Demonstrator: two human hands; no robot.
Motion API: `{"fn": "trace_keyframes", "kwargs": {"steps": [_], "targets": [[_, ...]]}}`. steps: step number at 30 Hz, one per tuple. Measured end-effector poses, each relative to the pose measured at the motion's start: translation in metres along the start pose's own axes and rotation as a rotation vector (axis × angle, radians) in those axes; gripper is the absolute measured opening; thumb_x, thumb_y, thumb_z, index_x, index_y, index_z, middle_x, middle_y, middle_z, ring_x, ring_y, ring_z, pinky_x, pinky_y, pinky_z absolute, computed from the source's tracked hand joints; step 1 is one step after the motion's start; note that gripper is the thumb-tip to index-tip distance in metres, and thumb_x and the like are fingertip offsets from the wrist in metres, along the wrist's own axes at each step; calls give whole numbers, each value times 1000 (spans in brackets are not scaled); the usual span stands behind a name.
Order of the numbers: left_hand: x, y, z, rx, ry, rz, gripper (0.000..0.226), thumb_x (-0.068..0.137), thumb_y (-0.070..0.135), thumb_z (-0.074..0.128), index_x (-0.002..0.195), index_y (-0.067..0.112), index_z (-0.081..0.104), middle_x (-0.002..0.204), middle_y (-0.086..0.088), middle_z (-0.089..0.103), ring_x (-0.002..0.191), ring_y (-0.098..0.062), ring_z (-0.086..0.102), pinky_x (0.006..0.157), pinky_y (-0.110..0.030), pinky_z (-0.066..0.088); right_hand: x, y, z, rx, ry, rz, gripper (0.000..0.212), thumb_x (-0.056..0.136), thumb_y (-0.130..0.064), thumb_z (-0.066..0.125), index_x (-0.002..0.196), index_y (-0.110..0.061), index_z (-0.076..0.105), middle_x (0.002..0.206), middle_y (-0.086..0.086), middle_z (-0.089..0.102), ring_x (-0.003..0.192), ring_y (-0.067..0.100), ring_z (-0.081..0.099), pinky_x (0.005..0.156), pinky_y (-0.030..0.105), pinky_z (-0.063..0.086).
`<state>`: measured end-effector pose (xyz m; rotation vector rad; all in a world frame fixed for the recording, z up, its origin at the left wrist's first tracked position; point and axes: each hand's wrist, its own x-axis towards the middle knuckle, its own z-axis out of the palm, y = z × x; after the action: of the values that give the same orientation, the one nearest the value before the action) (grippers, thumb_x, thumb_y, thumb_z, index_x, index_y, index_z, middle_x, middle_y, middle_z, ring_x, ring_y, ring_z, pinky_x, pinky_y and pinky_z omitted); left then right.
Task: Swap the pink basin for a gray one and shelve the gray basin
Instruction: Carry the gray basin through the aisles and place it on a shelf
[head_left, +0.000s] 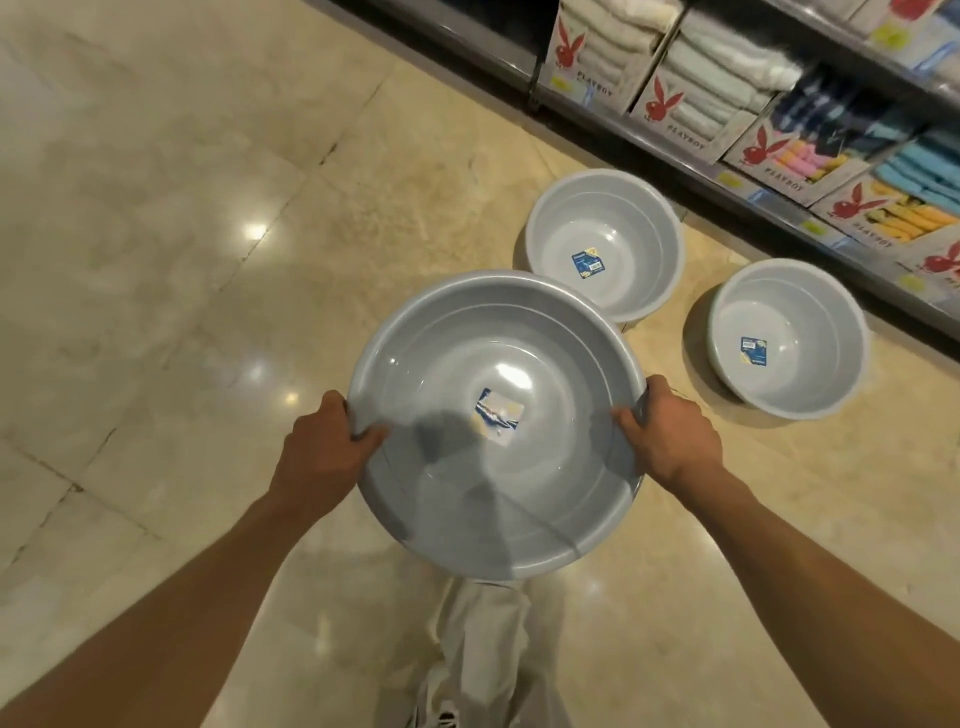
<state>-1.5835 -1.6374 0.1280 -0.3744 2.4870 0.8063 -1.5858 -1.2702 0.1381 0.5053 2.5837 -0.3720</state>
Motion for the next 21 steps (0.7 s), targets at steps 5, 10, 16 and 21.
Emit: {"fn": "trace_keyframes", "kwargs": {"steps": [5, 10, 16, 21], "targets": [[59, 25, -1, 10, -12, -19, 38, 89, 43, 67, 94, 11, 47, 79, -3, 60, 68, -24, 61, 53, -32, 42, 49, -6, -3, 35, -5, 62, 29, 92, -44, 52, 89, -18, 40, 68, -4, 46, 58, 23, 47, 52, 34, 34], [112, 39, 6, 29, -29, 7, 35, 94, 46, 59, 83, 18, 43, 71, -2, 59, 59, -18, 58, 48, -29, 35, 89, -15, -1, 87, -17, 114, 27, 95, -41, 54, 94, -16, 42, 76, 2, 51, 66, 30, 50, 56, 35, 36], [175, 45, 8, 85, -129, -6, 28, 95, 36, 56, 79, 18, 41, 72, -5, 60, 60, -21, 59, 50, -31, 38, 127, -29, 7, 108, -90, 204, 28, 94, -39, 56, 100, -17, 41, 87, 6, 55, 73, 31, 52, 62, 36, 41], [229, 46, 12, 222, -137, 25, 22, 96, 32, 56, 92, 14, 45, 76, -3, 56, 58, -13, 50, 47, -28, 34, 152, -40, 24, 203, -191, 262, 38, 93, -35, 61, 118, -10, 48, 105, 11, 63, 82, 30, 53, 68, 36, 43]]}}
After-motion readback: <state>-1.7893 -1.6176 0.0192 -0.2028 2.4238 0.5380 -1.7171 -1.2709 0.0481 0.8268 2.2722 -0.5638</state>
